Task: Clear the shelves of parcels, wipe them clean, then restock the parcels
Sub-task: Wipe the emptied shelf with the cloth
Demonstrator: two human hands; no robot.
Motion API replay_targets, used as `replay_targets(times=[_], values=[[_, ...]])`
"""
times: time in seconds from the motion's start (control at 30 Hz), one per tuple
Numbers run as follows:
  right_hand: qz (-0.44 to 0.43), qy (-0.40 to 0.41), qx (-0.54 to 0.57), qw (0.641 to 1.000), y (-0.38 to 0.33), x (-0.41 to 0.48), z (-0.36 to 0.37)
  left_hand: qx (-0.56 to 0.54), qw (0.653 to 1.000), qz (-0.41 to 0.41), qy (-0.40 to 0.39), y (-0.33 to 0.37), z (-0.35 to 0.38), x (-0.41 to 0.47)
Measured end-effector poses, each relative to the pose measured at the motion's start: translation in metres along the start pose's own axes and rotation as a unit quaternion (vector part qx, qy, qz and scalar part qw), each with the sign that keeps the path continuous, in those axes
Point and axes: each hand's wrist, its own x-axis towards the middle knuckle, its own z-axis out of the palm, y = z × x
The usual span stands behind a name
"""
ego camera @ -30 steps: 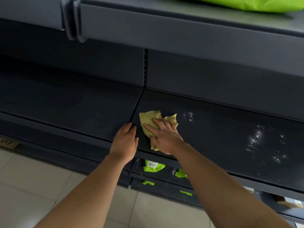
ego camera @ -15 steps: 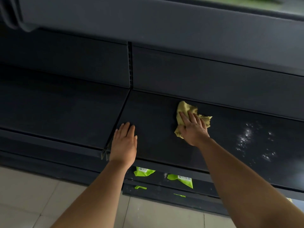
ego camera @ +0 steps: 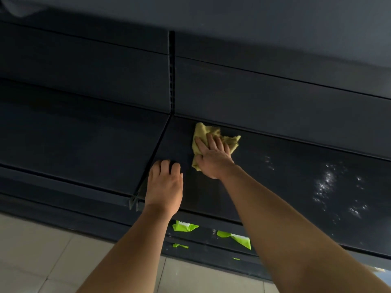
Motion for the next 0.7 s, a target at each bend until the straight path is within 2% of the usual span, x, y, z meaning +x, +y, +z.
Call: replay_targets(times=[0.13, 0.3, 0.7], values=[[-0.041, 0.000, -0.008, 0.999, -0.011, 0.019, -0.008, -0.016, 1.000, -0.004, 0.009, -0.002, 0.007, 0.001], [-0.029, 0.009, 0.001, 1.000, -0.002, 0.028, -0.012, -0.035, 0.999, -0.013, -0.005, -0.004, 0.010, 0.002], [0.169, 0.007, 0.041, 0.985, 0.087, -0.007, -0.009, 0.023, 1.000, -0.017, -0.008, 0.000, 0.006, 0.003]])
